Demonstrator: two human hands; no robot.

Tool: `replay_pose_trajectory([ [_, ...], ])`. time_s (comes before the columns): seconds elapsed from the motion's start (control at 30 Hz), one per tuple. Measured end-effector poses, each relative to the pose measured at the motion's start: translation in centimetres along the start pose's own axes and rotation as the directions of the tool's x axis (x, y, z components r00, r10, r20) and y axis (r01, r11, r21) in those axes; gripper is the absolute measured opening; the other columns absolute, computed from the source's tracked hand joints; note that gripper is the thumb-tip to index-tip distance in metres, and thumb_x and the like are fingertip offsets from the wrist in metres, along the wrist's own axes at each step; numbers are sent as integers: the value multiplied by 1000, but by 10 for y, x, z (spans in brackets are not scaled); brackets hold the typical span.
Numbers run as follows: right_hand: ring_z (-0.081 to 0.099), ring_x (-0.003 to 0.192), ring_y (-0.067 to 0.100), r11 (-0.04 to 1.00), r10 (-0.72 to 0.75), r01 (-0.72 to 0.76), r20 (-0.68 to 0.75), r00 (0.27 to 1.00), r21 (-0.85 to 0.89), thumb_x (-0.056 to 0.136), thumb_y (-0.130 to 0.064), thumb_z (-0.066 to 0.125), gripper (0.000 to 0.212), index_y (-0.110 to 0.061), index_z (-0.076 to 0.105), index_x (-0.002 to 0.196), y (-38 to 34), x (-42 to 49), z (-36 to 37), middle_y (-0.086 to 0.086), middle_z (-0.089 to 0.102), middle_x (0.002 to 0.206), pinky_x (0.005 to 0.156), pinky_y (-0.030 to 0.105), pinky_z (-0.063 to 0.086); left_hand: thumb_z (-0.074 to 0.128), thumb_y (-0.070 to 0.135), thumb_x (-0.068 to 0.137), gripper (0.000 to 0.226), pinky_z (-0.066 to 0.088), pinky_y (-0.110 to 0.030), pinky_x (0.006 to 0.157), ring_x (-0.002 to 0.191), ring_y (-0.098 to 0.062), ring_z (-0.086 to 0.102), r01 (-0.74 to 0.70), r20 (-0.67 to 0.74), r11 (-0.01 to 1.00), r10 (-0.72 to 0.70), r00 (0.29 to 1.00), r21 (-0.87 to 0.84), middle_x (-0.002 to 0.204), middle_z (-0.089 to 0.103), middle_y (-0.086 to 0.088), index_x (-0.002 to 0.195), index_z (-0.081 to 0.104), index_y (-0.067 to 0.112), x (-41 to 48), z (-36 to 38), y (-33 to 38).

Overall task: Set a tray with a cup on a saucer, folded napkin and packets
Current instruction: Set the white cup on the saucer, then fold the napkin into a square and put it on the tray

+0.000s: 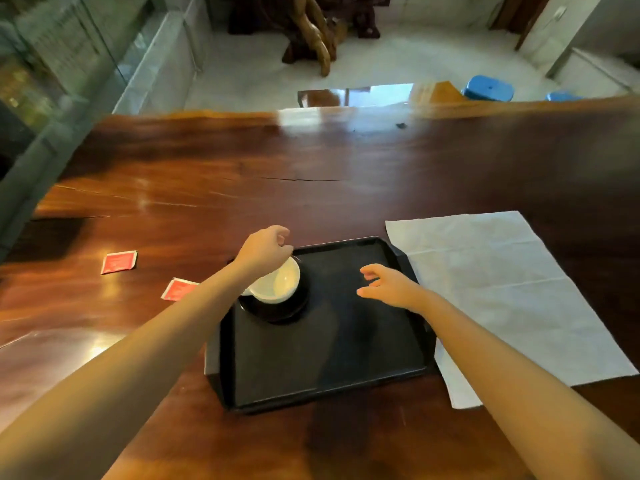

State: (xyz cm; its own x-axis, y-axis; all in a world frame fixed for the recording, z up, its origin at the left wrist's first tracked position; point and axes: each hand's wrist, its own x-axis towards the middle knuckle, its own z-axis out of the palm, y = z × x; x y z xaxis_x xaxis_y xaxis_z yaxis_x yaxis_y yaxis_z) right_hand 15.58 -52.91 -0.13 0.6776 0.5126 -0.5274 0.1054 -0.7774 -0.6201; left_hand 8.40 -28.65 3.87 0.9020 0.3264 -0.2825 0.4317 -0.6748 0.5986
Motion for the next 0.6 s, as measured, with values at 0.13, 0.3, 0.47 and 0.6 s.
replay_pose_trajectory([
  [0.13,46,127,28,1000,22,-23,-50,999,-10,91,-27,56,56,-13,35,141,56,-19,-47,10,41,144,100,37,42,52,22,90,43,40,-32,99,120,-25,52,-67,52,998,67,996,3,132,56,-7,132,47,15,-6,57,73],
  [0.3,51,120,29,997,40,-48,-140,989,-54,91,-22,58,51,-5,41,135,157,-37,-102,16,49,136,98,35,40,50,19,90,45,41,-32,97,122,-25,50,-109,148,994,107,983,2,137,52,-10,135,45,13,-14,160,161],
  [0.47,35,135,29,953,91,-128,-143,986,-273,91,-30,55,59,-6,34,141,252,-46,-134,14,38,147,110,35,24,49,20,92,48,41,-37,97,122,-27,49,-72,226,997,71,972,-1,140,46,-11,138,38,14,-25,262,213],
  [0.6,11,144,28,880,91,-125,-94,991,-458,93,-39,46,67,-14,16,148,308,-49,-134,8,12,158,116,38,12,48,25,93,57,25,-40,111,140,-28,20,-117,322,989,82,943,91,153,22,-10,144,24,16,-39,325,215],
])
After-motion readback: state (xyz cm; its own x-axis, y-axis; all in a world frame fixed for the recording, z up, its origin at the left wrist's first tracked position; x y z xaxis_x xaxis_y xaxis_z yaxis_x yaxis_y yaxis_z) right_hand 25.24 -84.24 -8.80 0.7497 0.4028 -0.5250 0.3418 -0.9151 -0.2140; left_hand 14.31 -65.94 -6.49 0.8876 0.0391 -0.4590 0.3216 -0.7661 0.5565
